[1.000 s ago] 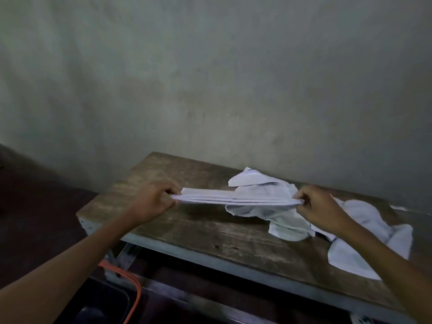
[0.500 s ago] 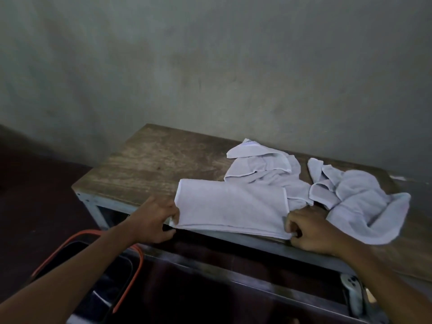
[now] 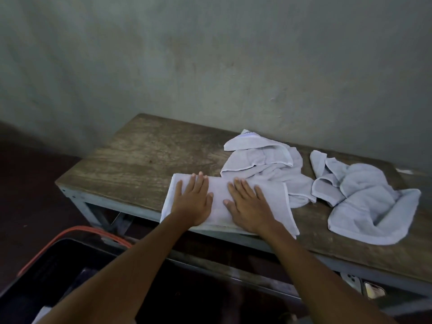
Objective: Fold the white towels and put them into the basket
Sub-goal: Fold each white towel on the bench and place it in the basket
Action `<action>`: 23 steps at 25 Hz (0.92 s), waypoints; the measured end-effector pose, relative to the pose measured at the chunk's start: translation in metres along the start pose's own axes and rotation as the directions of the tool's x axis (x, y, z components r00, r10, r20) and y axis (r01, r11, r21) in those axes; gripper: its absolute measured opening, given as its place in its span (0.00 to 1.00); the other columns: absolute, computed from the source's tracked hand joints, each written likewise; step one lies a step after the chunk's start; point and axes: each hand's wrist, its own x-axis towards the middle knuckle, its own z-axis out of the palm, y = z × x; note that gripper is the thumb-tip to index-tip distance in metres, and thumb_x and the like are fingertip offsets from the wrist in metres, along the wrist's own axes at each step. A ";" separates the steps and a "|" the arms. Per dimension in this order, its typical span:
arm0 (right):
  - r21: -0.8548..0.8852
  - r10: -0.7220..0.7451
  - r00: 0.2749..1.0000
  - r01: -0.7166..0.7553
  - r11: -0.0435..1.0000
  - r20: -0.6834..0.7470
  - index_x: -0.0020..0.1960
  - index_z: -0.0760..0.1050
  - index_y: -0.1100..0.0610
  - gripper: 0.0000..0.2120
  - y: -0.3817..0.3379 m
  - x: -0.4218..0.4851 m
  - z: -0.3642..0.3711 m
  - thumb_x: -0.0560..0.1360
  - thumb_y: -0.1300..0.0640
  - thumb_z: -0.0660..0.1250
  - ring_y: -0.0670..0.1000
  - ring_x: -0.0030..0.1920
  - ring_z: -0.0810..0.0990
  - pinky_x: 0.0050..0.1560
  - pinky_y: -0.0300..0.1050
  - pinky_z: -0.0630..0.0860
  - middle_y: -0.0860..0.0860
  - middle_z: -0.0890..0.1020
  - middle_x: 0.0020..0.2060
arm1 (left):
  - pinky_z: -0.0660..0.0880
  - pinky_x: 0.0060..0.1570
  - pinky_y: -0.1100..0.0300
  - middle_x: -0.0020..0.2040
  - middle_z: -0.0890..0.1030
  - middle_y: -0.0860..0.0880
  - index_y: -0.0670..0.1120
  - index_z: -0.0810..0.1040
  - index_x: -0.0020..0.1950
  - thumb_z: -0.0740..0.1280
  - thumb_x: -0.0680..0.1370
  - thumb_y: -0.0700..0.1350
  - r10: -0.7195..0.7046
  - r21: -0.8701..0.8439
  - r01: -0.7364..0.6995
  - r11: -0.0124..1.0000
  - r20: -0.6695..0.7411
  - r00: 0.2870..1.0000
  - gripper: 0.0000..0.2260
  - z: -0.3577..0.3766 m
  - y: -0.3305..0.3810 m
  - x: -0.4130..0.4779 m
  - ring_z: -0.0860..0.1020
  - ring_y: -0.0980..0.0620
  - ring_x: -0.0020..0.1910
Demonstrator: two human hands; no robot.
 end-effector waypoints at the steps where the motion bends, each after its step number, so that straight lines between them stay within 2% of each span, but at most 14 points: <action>1: -0.012 0.025 1.000 -0.024 1.000 0.015 0.77 0.40 0.51 0.30 0.010 0.000 0.001 0.79 0.39 0.41 0.47 0.76 0.38 0.75 0.53 0.37 0.48 0.41 0.77 | 0.45 0.73 0.44 0.78 0.50 0.48 0.45 0.49 0.77 0.32 0.74 0.58 0.011 0.021 -0.011 1.000 -0.024 1.000 0.34 0.002 -0.003 0.000 0.48 0.50 0.77; 4: -0.058 0.131 0.991 -0.131 0.990 0.003 0.77 0.37 0.51 0.32 0.043 -0.008 -0.003 0.78 0.37 0.38 0.47 0.76 0.35 0.74 0.56 0.34 0.48 0.37 0.76 | 0.44 0.73 0.45 0.78 0.51 0.48 0.46 0.49 0.77 0.29 0.69 0.60 0.020 0.028 -0.018 0.999 -0.066 0.998 0.39 0.003 -0.008 -0.001 0.48 0.49 0.77; 9: -0.130 0.233 0.972 -0.232 0.964 -0.013 0.77 0.38 0.51 0.29 0.074 -0.025 -0.013 0.80 0.41 0.38 0.50 0.76 0.36 0.73 0.58 0.32 0.50 0.38 0.77 | 0.49 0.72 0.43 0.77 0.57 0.47 0.45 0.55 0.76 0.33 0.72 0.60 -0.012 0.033 0.015 0.999 -0.097 0.995 0.37 0.001 -0.017 -0.004 0.53 0.48 0.76; 12: -0.158 0.244 0.959 -0.266 0.951 -0.146 0.76 0.51 0.50 0.26 0.091 -0.032 -0.022 0.80 0.44 0.39 0.51 0.77 0.44 0.73 0.59 0.33 0.51 0.51 0.77 | 0.54 0.71 0.42 0.75 0.63 0.47 0.46 0.61 0.74 0.39 0.75 0.59 -0.032 0.004 0.033 0.999 -0.113 0.993 0.33 -0.003 -0.023 0.000 0.58 0.48 0.75; 14: -0.093 0.246 0.943 -0.272 0.958 -0.224 0.72 0.61 0.49 0.22 0.097 -0.030 -0.030 0.80 0.47 0.46 0.51 0.76 0.52 0.73 0.58 0.38 0.49 0.63 0.73 | 0.54 0.71 0.44 0.72 0.66 0.47 0.47 0.63 0.73 0.47 0.79 0.55 -0.049 -0.043 0.045 0.998 -0.102 0.994 0.25 -0.011 -0.027 0.008 0.61 0.47 0.73; 16: -0.043 0.235 0.946 -0.251 0.967 -0.224 0.68 0.66 0.49 0.18 0.098 -0.024 -0.037 0.80 0.49 0.51 0.51 0.72 0.57 0.72 0.58 0.39 0.48 0.69 0.68 | 0.53 0.70 0.46 0.70 0.69 0.47 0.49 0.65 0.71 0.52 0.81 0.51 -0.075 -0.051 0.071 0.996 -0.081 0.994 0.20 -0.025 -0.034 0.018 0.63 0.46 0.69; 18: -0.069 0.222 0.956 -0.239 0.969 -0.194 0.64 0.70 0.49 0.16 0.097 -0.014 -0.040 0.80 0.49 0.54 0.52 0.69 0.60 0.71 0.56 0.41 0.49 0.71 0.63 | 0.53 0.68 0.47 0.68 0.70 0.48 0.52 0.69 0.69 0.55 0.81 0.51 -0.134 -0.033 0.134 0.990 0.021 0.991 0.17 -0.043 -0.042 0.025 0.63 0.46 0.69; 20: -0.071 0.229 0.955 -0.246 0.967 -0.189 0.60 0.73 0.48 0.13 0.099 -0.004 -0.044 0.79 0.48 0.56 0.51 0.67 0.61 0.70 0.54 0.45 0.48 0.72 0.60 | 0.54 0.64 0.49 0.62 0.76 0.49 0.54 0.76 0.59 0.59 0.80 0.51 -0.169 -0.082 0.173 0.982 0.053 0.984 0.11 -0.053 -0.049 0.029 0.68 0.48 0.65; 21: -0.048 0.244 0.948 -0.259 0.965 -0.205 0.58 0.74 0.48 0.12 0.101 0.000 -0.046 0.78 0.49 0.58 0.51 0.66 0.61 0.69 0.53 0.47 0.48 0.72 0.59 | 0.55 0.62 0.50 0.57 0.78 0.51 0.55 0.78 0.54 0.61 0.79 0.50 -0.170 -0.114 0.170 0.979 0.012 0.985 0.07 -0.056 -0.050 0.031 0.71 0.50 0.62; 23: 0.019 0.299 0.910 -0.307 0.952 -0.286 0.57 0.74 0.49 0.11 0.103 0.004 -0.051 0.78 0.49 0.58 0.52 0.64 0.63 0.65 0.52 0.51 0.49 0.73 0.57 | 0.56 0.61 0.50 0.54 0.79 0.51 0.53 0.78 0.51 0.63 0.77 0.48 -0.155 -0.149 0.134 0.980 -0.139 0.978 0.06 -0.059 -0.047 0.036 0.73 0.50 0.59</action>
